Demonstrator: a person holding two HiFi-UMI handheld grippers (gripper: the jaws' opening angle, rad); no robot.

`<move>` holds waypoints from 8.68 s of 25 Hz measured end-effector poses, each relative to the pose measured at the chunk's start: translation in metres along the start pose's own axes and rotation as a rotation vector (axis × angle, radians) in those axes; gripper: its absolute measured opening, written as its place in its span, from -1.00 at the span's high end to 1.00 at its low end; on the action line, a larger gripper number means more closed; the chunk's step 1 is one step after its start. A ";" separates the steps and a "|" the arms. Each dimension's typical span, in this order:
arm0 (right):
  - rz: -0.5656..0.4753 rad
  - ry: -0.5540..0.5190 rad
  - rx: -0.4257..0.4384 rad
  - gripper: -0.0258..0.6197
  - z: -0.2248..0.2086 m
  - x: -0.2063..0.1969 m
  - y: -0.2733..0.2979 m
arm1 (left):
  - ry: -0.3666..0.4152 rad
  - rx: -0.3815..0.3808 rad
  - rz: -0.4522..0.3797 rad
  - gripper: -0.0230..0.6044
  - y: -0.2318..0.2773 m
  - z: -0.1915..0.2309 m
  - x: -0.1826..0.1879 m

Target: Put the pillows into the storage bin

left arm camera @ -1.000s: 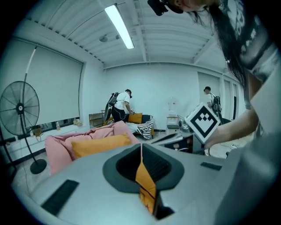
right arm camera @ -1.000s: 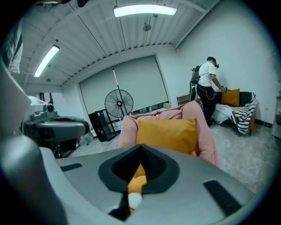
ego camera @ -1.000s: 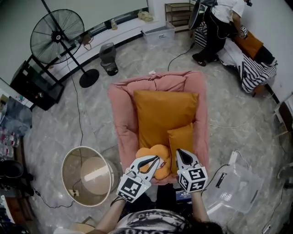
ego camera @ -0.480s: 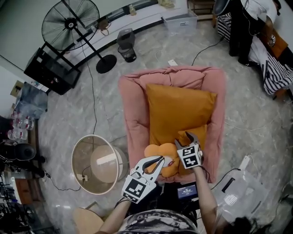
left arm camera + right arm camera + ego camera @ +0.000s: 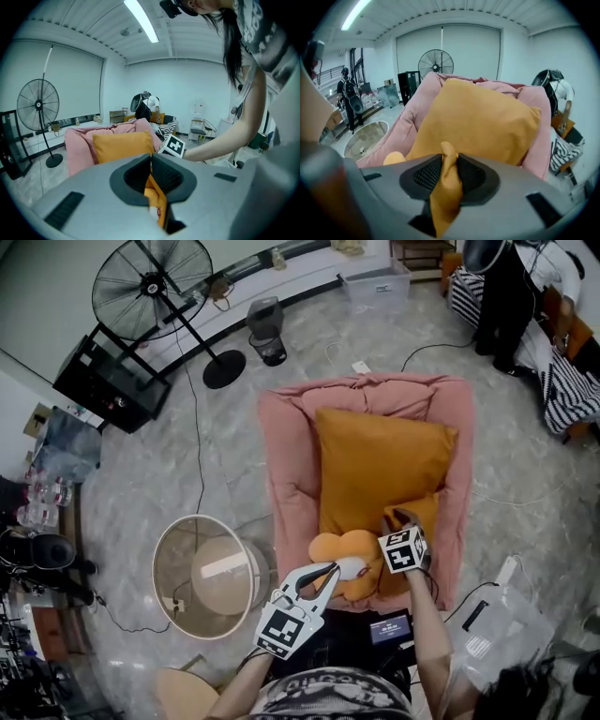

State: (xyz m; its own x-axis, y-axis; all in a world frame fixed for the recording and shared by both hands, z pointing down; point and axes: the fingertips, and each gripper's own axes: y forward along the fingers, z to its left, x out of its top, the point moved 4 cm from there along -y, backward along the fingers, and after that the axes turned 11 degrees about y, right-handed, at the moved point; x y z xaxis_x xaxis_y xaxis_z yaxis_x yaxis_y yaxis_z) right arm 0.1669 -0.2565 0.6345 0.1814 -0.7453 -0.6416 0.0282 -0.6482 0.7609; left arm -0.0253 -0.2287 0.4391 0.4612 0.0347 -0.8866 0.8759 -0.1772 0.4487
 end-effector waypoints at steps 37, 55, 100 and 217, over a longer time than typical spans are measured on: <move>-0.369 0.491 -0.615 0.73 0.026 -0.156 -0.363 | 0.218 -0.690 -0.218 0.86 -0.014 -0.149 0.009; -0.223 0.556 -0.760 0.72 -0.186 -0.405 -0.516 | 0.298 -0.779 -0.151 0.86 0.074 -0.399 0.076; -0.229 0.228 -0.010 0.31 -0.100 -0.221 -0.264 | 0.039 -0.159 -0.013 0.86 0.024 -0.224 0.016; -0.341 0.910 -0.462 0.23 -0.216 -0.537 -0.452 | 0.335 -0.648 -0.045 0.86 0.088 -0.486 0.066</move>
State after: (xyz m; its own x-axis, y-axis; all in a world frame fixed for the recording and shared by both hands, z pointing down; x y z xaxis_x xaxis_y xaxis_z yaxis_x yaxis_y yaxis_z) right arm 0.2691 0.4704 0.6557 0.7518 -0.0160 -0.6592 0.5501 -0.5361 0.6404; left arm 0.1504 0.2358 0.4746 0.3502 0.3454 -0.8707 0.7551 0.4460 0.4806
